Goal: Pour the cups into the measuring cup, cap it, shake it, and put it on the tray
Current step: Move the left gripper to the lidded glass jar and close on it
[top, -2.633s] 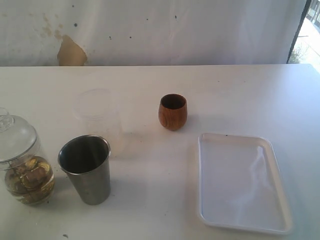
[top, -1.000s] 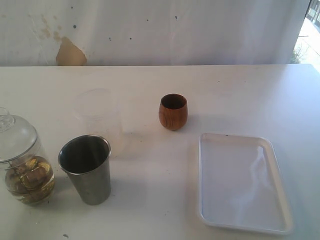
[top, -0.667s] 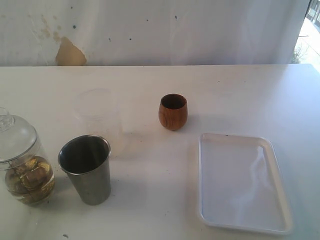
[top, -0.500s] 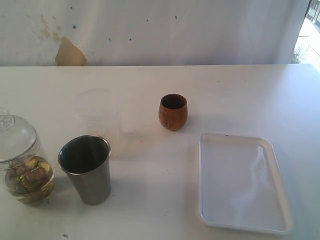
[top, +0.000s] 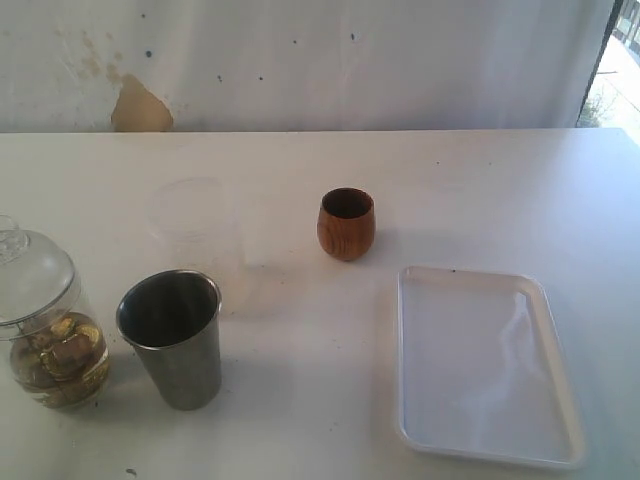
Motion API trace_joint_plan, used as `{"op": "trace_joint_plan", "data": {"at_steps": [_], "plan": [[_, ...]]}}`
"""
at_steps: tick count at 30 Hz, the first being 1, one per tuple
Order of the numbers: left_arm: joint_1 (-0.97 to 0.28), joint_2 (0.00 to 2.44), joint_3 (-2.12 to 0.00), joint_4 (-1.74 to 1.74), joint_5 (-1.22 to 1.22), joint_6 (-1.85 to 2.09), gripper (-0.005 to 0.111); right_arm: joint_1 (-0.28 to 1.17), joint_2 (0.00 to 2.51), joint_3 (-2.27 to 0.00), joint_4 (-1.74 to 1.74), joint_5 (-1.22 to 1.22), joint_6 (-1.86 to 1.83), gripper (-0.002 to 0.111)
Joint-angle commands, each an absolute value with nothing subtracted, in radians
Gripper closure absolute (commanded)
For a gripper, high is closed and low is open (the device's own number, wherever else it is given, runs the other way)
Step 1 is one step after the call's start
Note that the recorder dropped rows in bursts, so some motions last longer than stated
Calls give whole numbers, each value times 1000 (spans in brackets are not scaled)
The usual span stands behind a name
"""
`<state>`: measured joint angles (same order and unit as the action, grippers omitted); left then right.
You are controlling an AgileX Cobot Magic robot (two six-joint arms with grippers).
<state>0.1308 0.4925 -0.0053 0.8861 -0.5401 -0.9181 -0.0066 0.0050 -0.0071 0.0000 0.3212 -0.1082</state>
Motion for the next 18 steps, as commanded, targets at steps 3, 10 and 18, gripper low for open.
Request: {"op": "trace_joint_plan", "data": {"at_steps": [3, 10, 18], "plan": [[127, 592, 0, 1042, -556, -930, 2, -12, 0, 0, 0, 313, -116, 108], [127, 674, 0, 1033, -538, -828, 2, -12, 0, 0, 0, 313, -116, 108], [127, 811, 0, 928, -595, -689, 2, -12, 0, 0, 0, 313, -116, 108]]}}
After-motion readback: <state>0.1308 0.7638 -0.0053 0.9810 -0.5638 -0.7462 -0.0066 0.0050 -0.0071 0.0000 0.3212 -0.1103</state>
